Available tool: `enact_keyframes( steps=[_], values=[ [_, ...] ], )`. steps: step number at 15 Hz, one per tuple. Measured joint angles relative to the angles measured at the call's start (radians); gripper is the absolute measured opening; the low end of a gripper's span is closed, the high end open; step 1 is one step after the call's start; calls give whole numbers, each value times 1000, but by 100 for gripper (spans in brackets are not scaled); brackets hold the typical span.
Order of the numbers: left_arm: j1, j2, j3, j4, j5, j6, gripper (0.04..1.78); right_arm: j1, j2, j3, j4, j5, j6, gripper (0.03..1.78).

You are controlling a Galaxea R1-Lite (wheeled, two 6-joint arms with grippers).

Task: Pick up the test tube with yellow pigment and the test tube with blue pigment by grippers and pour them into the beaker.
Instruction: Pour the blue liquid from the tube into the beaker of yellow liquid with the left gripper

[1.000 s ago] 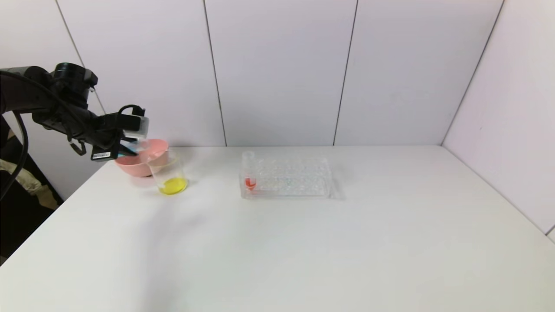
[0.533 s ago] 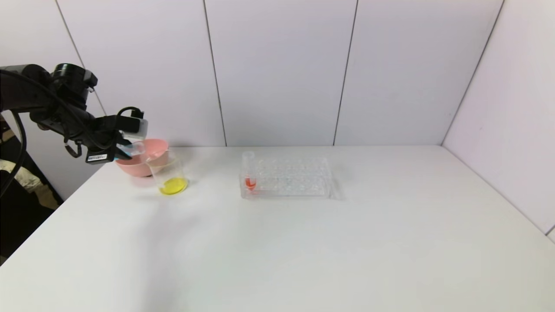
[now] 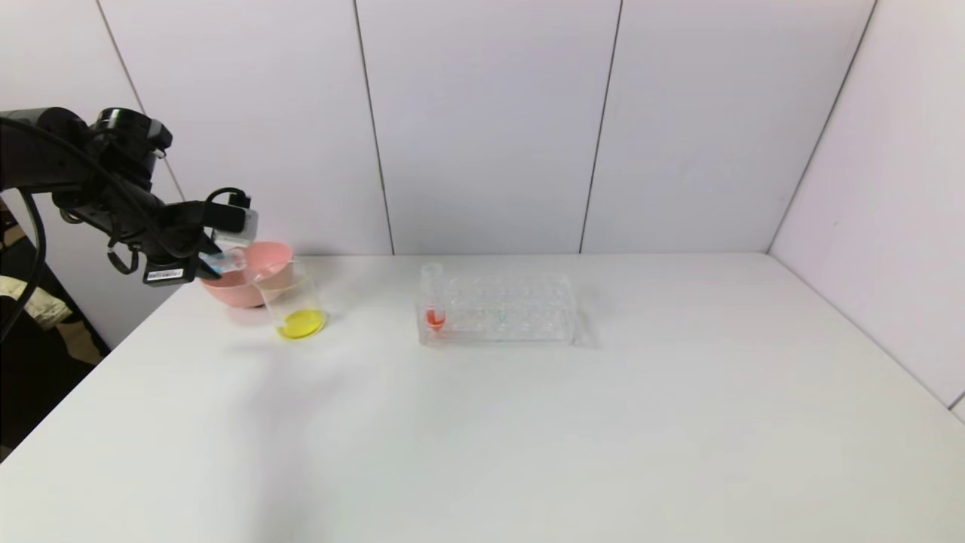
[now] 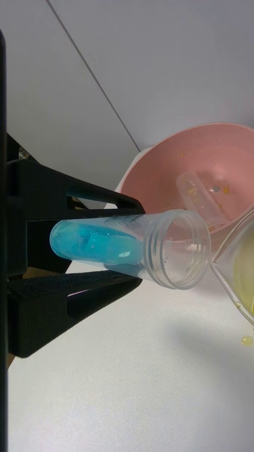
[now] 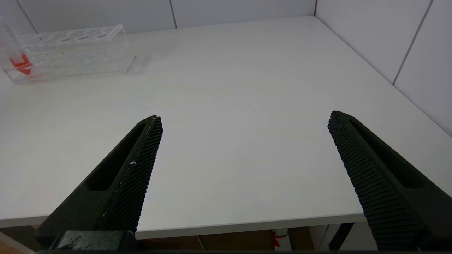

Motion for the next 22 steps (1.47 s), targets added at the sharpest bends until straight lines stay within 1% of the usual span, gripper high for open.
enact_keyframes(
  steps=[5, 7, 15, 22],
  values=[
    [-30, 2, 0, 1, 49, -30, 44, 0, 0, 0, 0, 0, 0, 171],
    [-39, 3, 0, 2, 83, -35, 44, 0, 0, 0, 0, 0, 0, 171],
    [-58, 8, 0, 1, 114, -55, 44, 0, 0, 0, 0, 0, 0, 171],
    [-87, 8, 0, 0, 203, -58, 44, 0, 0, 0, 0, 0, 0, 171]
  ],
)
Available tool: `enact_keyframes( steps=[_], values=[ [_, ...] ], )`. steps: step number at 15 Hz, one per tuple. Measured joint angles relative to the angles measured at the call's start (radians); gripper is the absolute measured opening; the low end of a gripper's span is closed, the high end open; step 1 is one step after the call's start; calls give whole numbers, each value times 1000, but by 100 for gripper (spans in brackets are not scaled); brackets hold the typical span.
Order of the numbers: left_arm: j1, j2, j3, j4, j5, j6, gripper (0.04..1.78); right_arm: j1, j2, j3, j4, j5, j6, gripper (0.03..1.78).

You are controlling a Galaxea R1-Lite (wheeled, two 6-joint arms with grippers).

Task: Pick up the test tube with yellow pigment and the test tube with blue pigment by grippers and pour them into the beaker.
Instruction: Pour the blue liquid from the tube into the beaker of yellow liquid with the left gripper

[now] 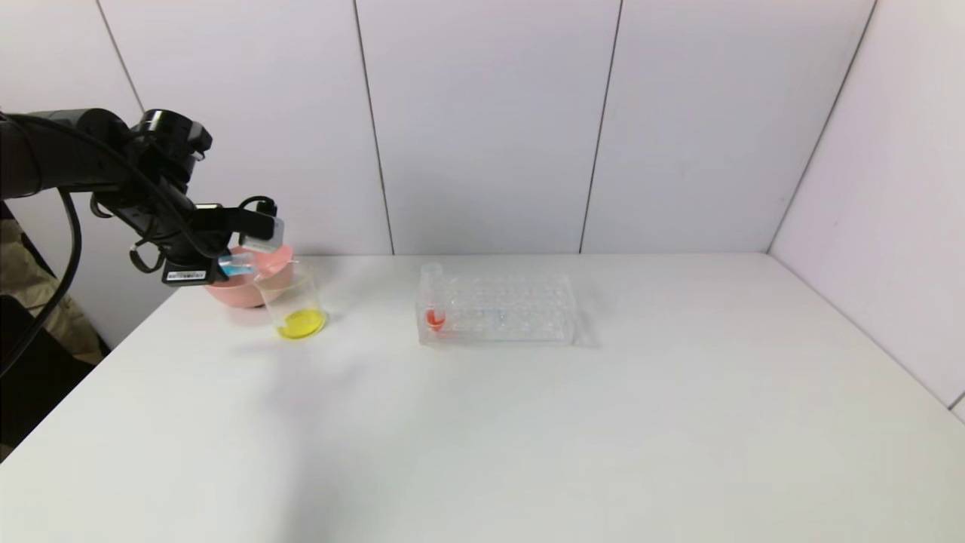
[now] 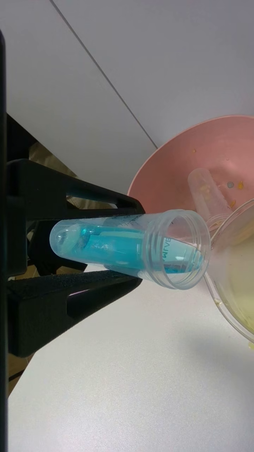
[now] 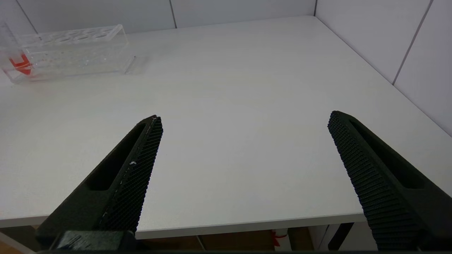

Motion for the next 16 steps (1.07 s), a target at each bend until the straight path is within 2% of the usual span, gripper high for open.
enact_keyframes(
  steps=[3, 14, 16],
  values=[
    [-11, 0, 0, 0, 26, 0, 44, 0, 0, 0, 0, 0, 0, 171],
    [-26, 14, 0, -9, 35, -26, 44, 0, 0, 0, 0, 0, 0, 171],
    [-30, 16, 0, -9, 62, -26, 44, 0, 0, 0, 0, 0, 0, 171]
  ],
)
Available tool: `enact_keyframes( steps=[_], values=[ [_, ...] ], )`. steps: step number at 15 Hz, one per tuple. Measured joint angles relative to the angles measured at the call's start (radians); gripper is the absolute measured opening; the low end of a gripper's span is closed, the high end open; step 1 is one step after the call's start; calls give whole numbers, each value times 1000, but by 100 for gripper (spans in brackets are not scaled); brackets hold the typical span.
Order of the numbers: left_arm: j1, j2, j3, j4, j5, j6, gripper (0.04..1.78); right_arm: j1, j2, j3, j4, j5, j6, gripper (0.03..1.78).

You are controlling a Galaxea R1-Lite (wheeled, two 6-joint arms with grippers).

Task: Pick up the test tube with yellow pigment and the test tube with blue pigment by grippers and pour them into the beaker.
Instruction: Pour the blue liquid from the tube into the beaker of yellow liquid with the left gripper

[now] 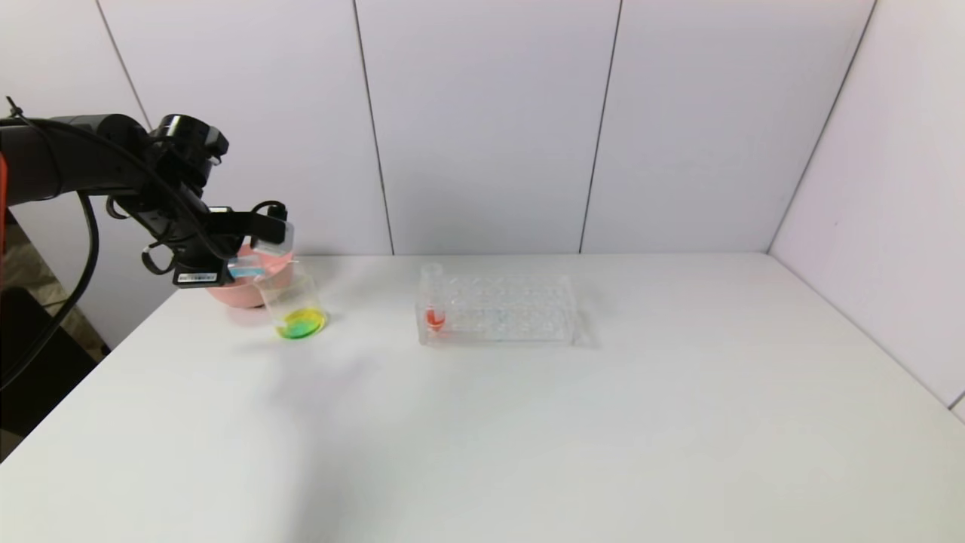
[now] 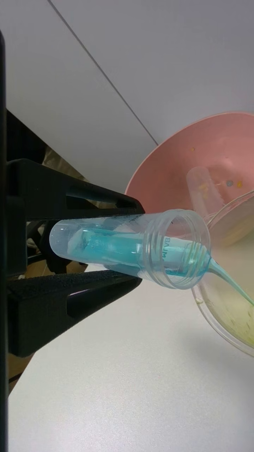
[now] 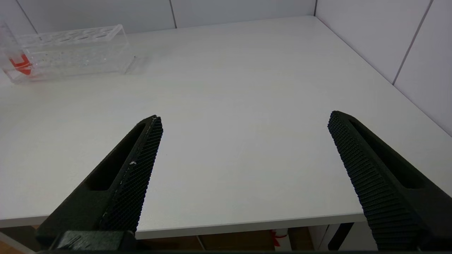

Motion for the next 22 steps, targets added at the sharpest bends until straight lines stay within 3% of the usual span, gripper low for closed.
enact_keyframes(
  steps=[22],
  values=[
    [-63, -14, 0, -9, 140, 9, 44, 0, 0, 0, 0, 0, 0, 171]
  ],
)
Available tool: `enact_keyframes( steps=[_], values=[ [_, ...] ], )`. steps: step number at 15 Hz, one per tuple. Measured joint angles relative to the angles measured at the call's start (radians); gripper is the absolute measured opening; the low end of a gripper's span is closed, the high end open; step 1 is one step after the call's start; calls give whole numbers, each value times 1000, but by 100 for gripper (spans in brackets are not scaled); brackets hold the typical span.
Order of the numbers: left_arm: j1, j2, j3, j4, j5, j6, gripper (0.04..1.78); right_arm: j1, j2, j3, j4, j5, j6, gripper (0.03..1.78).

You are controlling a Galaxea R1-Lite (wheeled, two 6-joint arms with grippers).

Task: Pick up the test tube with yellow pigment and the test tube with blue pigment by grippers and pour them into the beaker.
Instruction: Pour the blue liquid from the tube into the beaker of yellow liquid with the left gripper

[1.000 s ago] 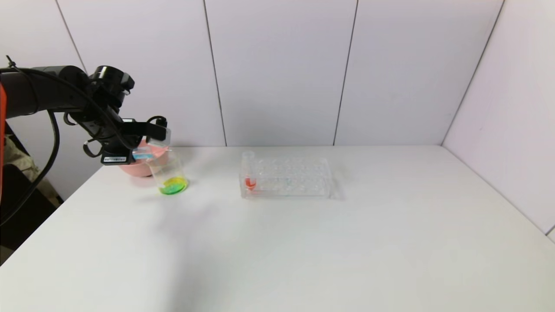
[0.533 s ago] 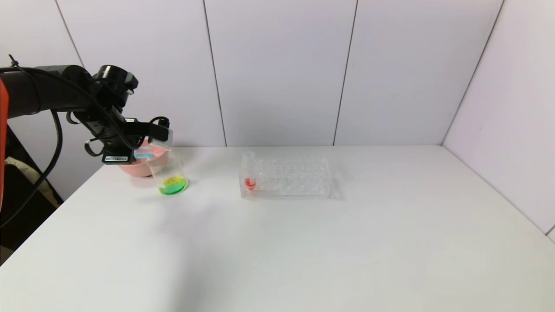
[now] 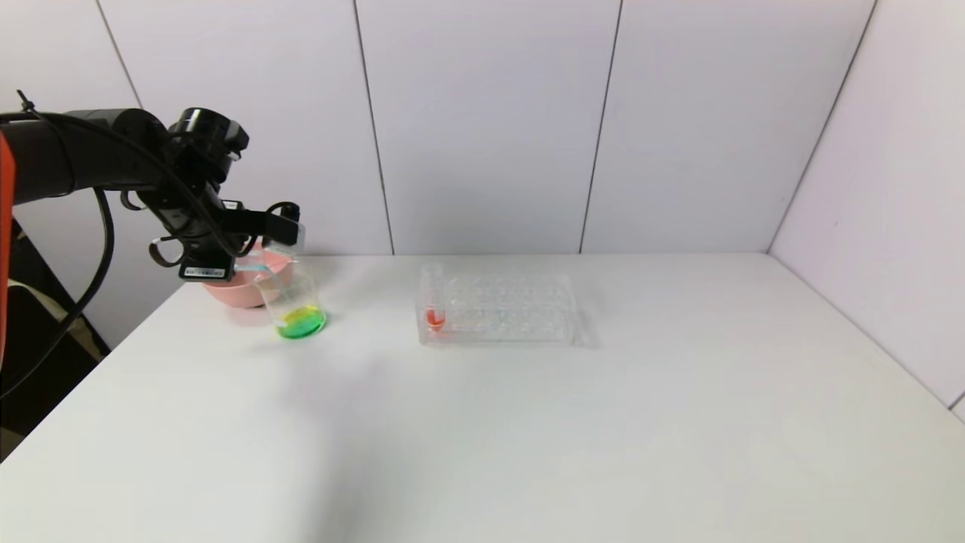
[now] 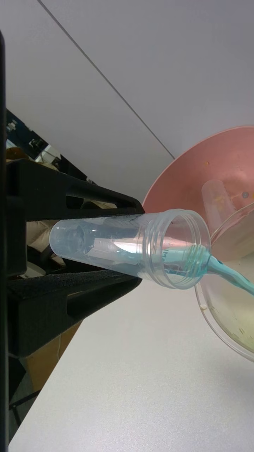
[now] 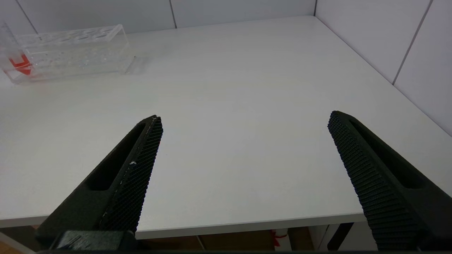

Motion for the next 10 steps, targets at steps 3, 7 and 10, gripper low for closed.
enact_keyframes(
  steps=[3, 7, 10],
  values=[
    [-11, -6, 0, -3, 19, 3, 44, 0, 0, 0, 0, 0, 0, 171],
    [-17, -11, 0, -3, 50, 6, 44, 0, 0, 0, 0, 0, 0, 171],
    [-24, -11, 0, -3, 74, 9, 44, 0, 0, 0, 0, 0, 0, 171]
  ],
)
